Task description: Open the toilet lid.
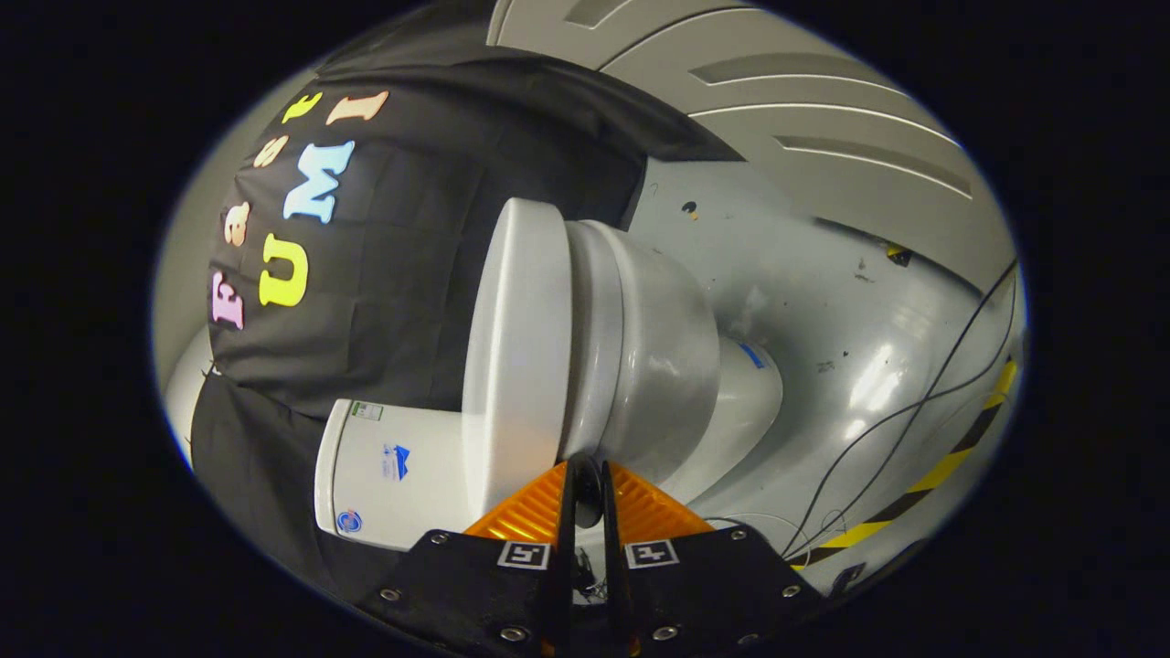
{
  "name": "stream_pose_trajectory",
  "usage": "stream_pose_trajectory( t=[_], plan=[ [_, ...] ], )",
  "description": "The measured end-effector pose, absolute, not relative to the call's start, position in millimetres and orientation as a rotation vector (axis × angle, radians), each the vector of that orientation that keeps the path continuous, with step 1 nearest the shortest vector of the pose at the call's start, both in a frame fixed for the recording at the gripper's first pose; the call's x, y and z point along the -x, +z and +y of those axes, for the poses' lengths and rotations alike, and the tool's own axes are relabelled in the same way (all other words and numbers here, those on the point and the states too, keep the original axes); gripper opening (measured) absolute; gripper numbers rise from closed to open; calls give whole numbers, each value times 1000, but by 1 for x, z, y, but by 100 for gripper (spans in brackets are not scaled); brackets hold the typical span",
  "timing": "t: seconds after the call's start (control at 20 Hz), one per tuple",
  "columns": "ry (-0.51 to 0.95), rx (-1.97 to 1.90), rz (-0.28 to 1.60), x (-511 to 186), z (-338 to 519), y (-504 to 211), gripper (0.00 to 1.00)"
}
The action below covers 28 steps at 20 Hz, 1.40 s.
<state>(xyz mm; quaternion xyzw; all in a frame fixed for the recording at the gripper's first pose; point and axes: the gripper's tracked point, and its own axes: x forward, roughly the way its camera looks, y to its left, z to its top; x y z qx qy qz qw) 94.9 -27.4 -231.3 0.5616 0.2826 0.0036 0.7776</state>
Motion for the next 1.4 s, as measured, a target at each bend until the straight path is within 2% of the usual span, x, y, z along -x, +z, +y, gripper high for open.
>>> stream_pose_trajectory(
  t=[0.15, 0.25, 0.3, 0.85, 1.4],
  plan=[
    [23, -1292, 603, -95, -27, -228, 12],
    [40, -1299, 589, -96, -26, -223, 6],
    [40, -1292, 591, -96, -27, -224, 1],
    [-72, -1259, 598, -91, -26, -212, 0],
    [-117, -920, 508, -90, -22, -161, 0]
  ],
)
